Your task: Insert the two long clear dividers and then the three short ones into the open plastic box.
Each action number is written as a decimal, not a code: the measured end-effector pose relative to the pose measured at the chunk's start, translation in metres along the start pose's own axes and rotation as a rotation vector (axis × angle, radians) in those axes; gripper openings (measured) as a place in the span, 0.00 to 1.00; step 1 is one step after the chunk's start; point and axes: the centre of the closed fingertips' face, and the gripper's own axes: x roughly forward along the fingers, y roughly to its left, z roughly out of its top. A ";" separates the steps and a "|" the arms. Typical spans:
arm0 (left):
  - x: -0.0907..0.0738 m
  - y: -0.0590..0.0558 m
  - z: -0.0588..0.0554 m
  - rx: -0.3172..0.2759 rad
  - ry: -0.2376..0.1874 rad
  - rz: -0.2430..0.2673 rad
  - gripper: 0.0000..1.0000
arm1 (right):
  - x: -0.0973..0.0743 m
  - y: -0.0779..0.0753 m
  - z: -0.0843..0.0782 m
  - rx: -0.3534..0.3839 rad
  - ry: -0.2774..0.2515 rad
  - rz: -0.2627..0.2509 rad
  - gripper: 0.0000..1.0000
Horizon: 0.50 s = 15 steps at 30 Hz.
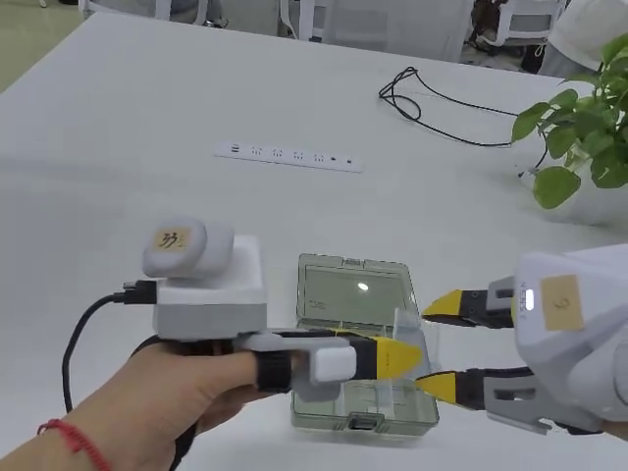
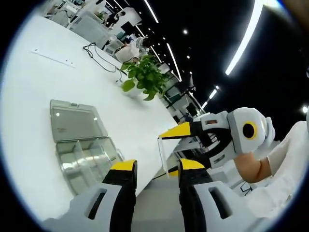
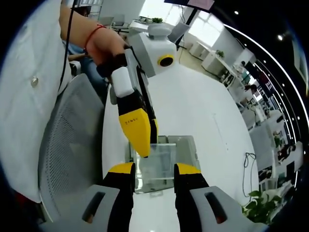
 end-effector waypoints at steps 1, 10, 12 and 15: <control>0.000 0.000 -0.001 -0.002 0.003 0.001 0.28 | 0.000 0.000 0.000 -0.001 0.000 0.000 0.33; 0.004 -0.004 -0.007 -0.006 0.031 -0.004 0.13 | 0.001 0.003 0.002 -0.022 0.012 0.002 0.33; 0.005 -0.004 -0.007 0.001 0.034 -0.002 0.12 | 0.001 0.004 0.003 -0.026 0.015 0.003 0.33; 0.005 -0.005 -0.007 0.003 0.033 -0.002 0.08 | 0.001 0.005 0.003 -0.033 0.020 0.004 0.33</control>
